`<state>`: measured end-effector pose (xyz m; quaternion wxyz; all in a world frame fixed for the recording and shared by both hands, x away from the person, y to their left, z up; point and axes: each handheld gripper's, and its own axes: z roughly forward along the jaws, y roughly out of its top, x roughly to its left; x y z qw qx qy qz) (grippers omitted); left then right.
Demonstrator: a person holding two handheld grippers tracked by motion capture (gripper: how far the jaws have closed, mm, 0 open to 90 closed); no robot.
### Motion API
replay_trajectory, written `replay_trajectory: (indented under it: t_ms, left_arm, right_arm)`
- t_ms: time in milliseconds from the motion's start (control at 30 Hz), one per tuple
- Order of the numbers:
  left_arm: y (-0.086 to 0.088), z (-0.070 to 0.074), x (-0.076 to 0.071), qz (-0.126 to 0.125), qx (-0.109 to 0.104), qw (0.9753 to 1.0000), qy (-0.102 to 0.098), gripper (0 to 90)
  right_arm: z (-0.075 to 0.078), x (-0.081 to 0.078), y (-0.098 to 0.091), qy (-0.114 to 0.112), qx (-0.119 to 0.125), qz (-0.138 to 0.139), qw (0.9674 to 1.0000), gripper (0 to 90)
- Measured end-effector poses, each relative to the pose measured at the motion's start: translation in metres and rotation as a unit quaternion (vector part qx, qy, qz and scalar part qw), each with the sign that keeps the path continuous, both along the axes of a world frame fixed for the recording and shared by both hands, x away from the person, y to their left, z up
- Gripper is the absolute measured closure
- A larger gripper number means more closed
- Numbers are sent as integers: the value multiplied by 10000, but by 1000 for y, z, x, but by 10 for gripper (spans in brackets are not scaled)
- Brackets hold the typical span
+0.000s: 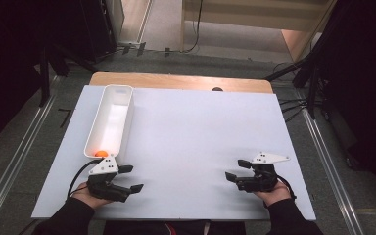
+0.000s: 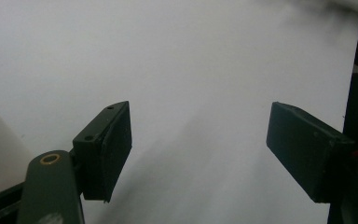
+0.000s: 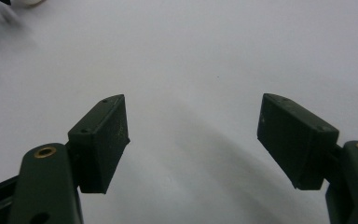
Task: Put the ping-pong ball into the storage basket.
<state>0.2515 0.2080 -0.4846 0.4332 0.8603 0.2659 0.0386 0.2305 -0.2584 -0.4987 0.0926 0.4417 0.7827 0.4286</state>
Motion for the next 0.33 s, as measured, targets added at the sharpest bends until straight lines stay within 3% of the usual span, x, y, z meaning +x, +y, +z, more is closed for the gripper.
replay_trajectory:
  t_ms: [333]
  left_arm:
    - [-4,-6,1,65,210,9997,44,227]
  right_arm:
    - [0,0,0,-5,0,-3,10000,235]
